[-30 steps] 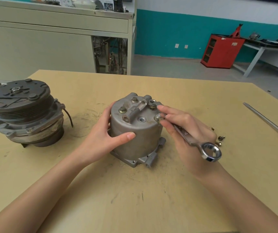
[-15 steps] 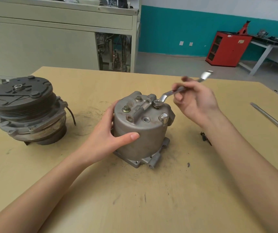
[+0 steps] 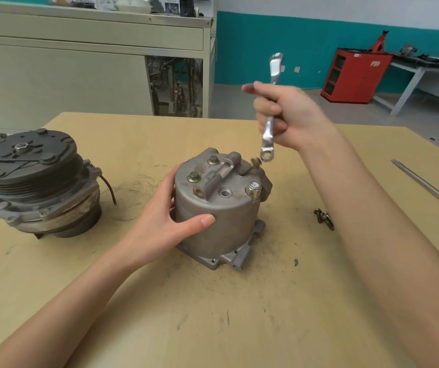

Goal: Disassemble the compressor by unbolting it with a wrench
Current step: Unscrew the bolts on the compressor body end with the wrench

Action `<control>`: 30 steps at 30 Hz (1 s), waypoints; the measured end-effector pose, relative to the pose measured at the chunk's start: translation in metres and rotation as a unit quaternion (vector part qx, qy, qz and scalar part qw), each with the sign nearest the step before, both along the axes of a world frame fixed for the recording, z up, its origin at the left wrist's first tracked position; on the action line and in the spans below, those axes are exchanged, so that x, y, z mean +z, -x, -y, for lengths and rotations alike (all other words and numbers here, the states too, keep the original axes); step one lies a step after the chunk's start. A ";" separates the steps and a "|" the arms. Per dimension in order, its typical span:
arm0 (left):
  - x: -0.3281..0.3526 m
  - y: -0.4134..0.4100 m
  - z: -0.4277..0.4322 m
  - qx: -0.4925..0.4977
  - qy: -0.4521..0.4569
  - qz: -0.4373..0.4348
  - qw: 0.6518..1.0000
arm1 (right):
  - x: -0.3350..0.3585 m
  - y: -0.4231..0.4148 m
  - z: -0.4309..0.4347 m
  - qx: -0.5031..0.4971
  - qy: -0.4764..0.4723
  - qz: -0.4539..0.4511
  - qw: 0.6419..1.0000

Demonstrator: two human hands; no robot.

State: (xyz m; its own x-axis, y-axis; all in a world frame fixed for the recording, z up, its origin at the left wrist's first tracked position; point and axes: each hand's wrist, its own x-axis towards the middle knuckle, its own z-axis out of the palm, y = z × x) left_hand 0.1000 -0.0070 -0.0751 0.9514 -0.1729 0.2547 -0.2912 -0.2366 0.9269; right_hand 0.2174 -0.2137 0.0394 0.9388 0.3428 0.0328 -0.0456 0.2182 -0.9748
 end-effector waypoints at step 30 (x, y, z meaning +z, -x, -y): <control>-0.005 -0.004 -0.002 -0.011 -0.004 0.012 1.000 | -0.101 0.040 0.084 -0.234 0.249 0.095 0.935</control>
State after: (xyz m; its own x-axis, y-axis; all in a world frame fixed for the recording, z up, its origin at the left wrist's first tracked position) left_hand 0.1036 -0.0046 -0.0801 0.9410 -0.1956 0.2761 -0.3186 -0.2370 0.9178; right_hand 0.1774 -0.2978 -0.0619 0.9834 -0.0869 0.1591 0.1247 -0.3130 -0.9415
